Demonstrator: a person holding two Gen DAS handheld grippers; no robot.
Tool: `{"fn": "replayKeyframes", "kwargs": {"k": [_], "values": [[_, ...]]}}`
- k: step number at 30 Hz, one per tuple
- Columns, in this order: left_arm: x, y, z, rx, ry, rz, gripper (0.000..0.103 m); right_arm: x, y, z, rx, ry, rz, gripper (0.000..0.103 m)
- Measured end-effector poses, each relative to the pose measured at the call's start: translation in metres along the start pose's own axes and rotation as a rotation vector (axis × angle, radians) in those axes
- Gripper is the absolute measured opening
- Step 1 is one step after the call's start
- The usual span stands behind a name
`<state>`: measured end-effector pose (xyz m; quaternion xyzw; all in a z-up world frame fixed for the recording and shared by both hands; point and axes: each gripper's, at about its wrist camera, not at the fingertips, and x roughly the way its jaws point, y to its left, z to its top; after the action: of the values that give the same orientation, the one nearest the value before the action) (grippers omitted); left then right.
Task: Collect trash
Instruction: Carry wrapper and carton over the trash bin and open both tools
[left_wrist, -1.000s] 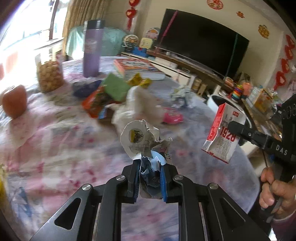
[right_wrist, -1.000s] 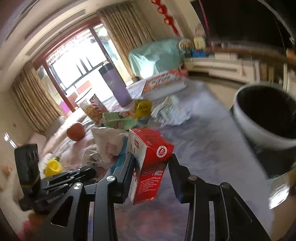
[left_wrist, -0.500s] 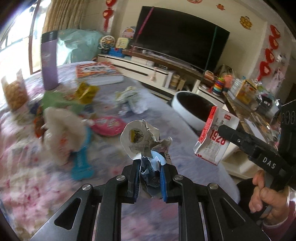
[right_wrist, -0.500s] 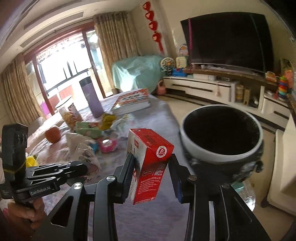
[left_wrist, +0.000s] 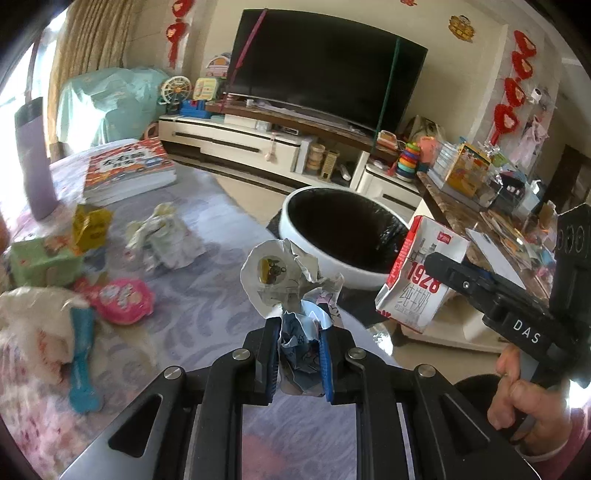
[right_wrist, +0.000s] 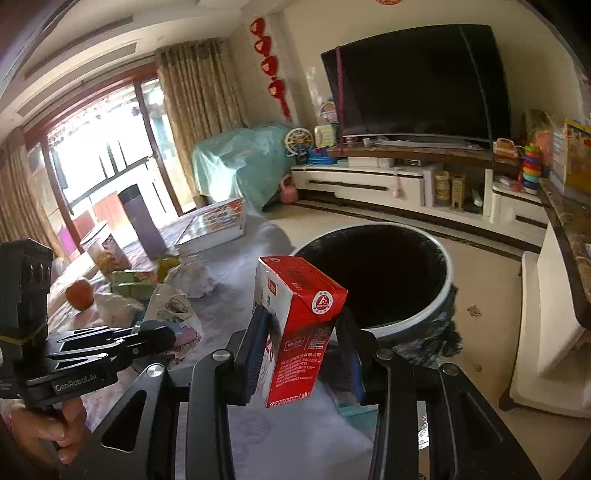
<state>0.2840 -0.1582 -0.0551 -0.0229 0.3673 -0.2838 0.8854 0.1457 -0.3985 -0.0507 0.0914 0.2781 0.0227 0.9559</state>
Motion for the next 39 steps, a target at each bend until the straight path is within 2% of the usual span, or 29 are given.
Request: {"fn": "replayKeyframes", "kwargs": {"k": [22,39], "values": [[0.082,-0.034,0.071,0.048,0.026,-0.013,0.017,0.029,-0.066,0.038,0.072,0.006,-0.071,0.038],[0.146,-0.039,0.110,0.058,0.092,0.008,0.019,0.068,-0.095,0.045,0.116,0.107,-0.060,0.038]]}}
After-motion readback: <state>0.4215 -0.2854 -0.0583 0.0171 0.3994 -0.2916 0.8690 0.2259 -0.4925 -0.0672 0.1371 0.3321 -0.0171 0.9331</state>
